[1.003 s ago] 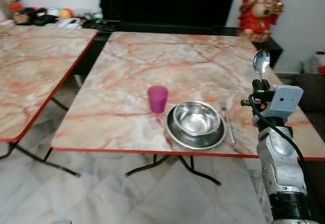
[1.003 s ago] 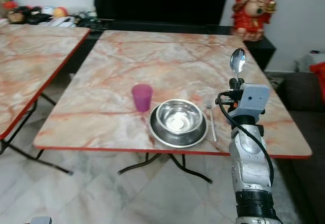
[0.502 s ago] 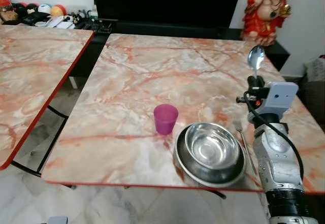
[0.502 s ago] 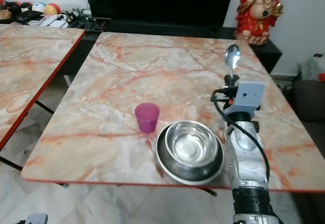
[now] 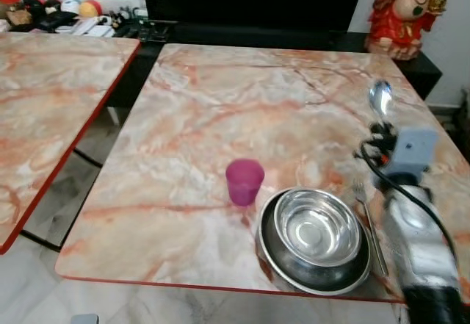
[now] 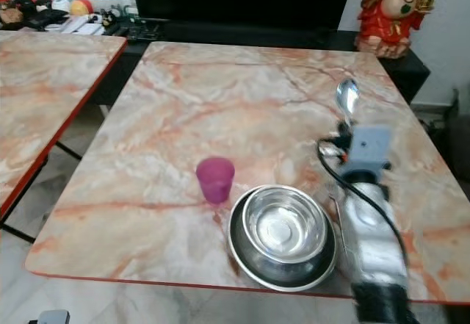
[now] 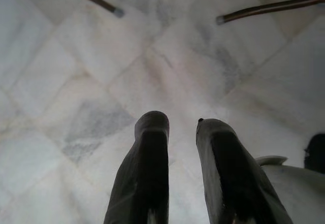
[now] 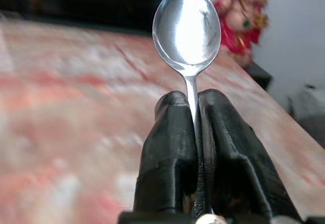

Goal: Setting the table

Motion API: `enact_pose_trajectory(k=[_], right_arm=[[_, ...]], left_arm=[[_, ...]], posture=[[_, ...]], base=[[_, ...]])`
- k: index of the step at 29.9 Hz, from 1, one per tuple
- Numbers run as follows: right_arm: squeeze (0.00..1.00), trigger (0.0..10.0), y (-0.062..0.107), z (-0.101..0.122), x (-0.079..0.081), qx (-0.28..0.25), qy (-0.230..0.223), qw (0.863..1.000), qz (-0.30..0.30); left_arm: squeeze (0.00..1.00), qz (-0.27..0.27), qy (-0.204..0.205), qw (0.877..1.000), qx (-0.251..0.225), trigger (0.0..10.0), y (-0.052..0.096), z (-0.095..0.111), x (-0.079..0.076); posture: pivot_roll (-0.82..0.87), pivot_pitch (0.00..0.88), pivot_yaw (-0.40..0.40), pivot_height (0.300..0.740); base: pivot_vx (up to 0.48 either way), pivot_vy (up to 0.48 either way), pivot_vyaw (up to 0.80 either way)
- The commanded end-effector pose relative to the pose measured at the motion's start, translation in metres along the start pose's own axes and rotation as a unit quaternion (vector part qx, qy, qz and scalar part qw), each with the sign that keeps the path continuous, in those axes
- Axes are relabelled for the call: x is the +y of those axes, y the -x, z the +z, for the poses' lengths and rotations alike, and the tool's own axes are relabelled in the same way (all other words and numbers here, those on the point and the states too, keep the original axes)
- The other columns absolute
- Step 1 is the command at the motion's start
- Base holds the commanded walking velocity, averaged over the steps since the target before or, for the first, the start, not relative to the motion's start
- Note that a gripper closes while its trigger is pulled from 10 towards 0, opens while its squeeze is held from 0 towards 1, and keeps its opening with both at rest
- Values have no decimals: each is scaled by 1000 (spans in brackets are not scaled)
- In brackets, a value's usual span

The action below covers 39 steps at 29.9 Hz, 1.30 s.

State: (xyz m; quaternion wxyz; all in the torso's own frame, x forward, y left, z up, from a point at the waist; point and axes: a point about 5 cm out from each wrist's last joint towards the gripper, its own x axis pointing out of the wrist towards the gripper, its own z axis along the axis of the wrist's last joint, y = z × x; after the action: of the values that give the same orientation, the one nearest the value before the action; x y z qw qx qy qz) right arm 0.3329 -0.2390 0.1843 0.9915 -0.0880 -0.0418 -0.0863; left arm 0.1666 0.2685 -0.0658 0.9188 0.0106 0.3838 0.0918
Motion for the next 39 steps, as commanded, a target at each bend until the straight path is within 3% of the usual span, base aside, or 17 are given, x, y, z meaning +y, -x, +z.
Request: enact_pose_trajectory(k=[1,7,13,20,22,30,39], right_arm=[[0,10000,6,0,-10,21,17,1000,-9],[0,10000,20,-9,-27,78,42,996,-3],[0,10000,31,-27,-27,143,46,988,29],[0,10000,32,-43,-22,159,15,984,77],[0,10000,35,-50,-20,173,27,981,87],[0,10000,46,-74,-17,204,20,975,80],[0,10000,46,-79,-19,208,15,977,53]], left_arm=[[0,-3,-1,1000,13,10000,1,-6,-2],[0,-7,-2,1000,16,10000,1,-7,-3],[0,-15,-2,1000,19,10000,1,-7,-5],[0,-16,0,1000,15,10000,0,-4,-5],[0,-16,0,1000,15,10000,-1,-3,-5],[0,-23,-7,1000,16,10000,-1,-2,-7],[0,-27,-12,999,15,10000,-2,-2,-8]], posture=[[23,117,-25,740],[8,119,-24,740],[11,117,-20,740],[15,115,-20,740],[18,115,-16,740],[16,119,-11,740],[16,119,-9,740]], base=[[0,0,0],[0,0,0],[0,0,0],[0,0,0],[0,0,0],[0,0,0],[0,0,0]])
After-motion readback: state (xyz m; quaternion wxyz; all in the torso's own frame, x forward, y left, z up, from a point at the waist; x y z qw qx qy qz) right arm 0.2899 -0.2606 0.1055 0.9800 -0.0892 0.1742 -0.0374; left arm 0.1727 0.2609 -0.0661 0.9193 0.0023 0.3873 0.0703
